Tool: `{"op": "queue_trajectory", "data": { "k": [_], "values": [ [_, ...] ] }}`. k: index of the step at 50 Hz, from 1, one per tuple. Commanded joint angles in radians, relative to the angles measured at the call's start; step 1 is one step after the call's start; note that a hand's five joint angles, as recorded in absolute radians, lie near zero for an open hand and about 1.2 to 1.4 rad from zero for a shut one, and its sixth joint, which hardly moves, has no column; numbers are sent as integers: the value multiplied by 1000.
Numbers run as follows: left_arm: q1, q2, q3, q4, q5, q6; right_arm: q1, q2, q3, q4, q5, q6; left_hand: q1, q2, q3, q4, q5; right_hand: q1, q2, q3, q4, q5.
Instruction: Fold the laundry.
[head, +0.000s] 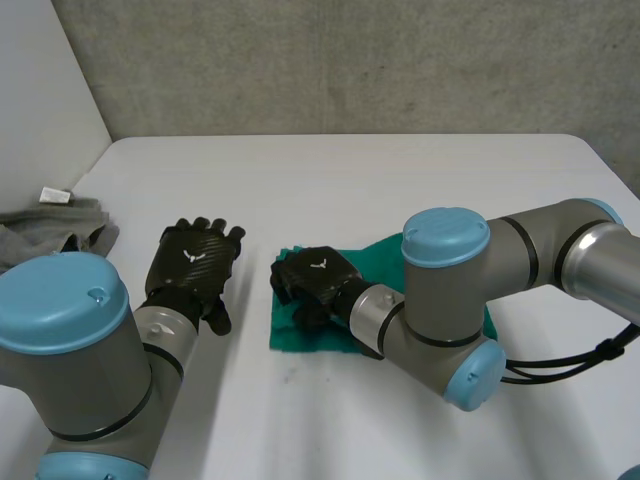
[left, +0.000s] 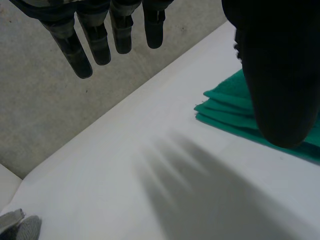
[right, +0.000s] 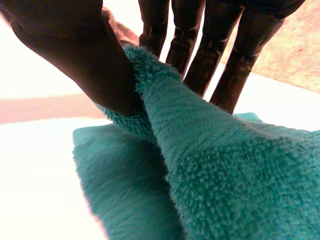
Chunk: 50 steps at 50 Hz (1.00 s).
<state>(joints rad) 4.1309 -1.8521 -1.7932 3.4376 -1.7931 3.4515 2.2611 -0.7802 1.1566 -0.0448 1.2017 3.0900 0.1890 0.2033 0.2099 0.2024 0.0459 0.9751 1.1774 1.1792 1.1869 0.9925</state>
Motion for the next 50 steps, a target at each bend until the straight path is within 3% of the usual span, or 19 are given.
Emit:
{"op": "queue_trajectory", "data": {
  "k": [1, 2, 6, 14, 26, 41, 44, 48, 50],
  "values": [
    [-4, -7, 41, 5, 1, 0, -21, -140, 72, -3, -18, -19, -14, -28, -35, -27, -45, -104, -307, -309, -316, -296],
    [-14, -9, 54, 9, 1, 0, -37, -190, 95, -3, -14, -19, -14, -28, -35, -27, -45, -409, -611, -613, -620, -600],
    [-53, -21, 106, 26, 3, 0, -121, -289, 170, 2, 8, -30, -11, -25, -32, -24, -42, -801, -1003, -1005, -1012, -992],
    [-156, -172, 270, 31, 18, 6, -299, -450, 408, -4, 71, -71, -2, -16, -23, -15, -33, -790, -993, -995, -1002, -982],
    [-178, -430, 459, -27, 38, 29, -432, -456, 699, -161, 55, -379, 16, 1, -5, 2, -16, -377, -579, -581, -588, -569],
    [-164, -440, 462, -80, -78, 78, -488, -373, 719, -257, 59, -399, 16, 1, -5, 2, -16, -151, -353, -355, -362, -342],
    [-166, -423, 457, -81, -78, 80, -495, -366, 719, -270, 59, -399, 13, -2, -8, -1, -19, -48, -250, -252, -260, -240],
    [-166, -411, 439, -83, -78, 78, -503, -367, 719, -271, 61, -401, 7, -7, -14, -6, -25, 389, 186, 185, 177, 197],
    [-166, -401, 423, -83, -78, 78, -518, -373, 723, -273, 64, -401, 7, -7, -14, -6, -25, 421, 219, 217, 209, 229]
  ]
}}
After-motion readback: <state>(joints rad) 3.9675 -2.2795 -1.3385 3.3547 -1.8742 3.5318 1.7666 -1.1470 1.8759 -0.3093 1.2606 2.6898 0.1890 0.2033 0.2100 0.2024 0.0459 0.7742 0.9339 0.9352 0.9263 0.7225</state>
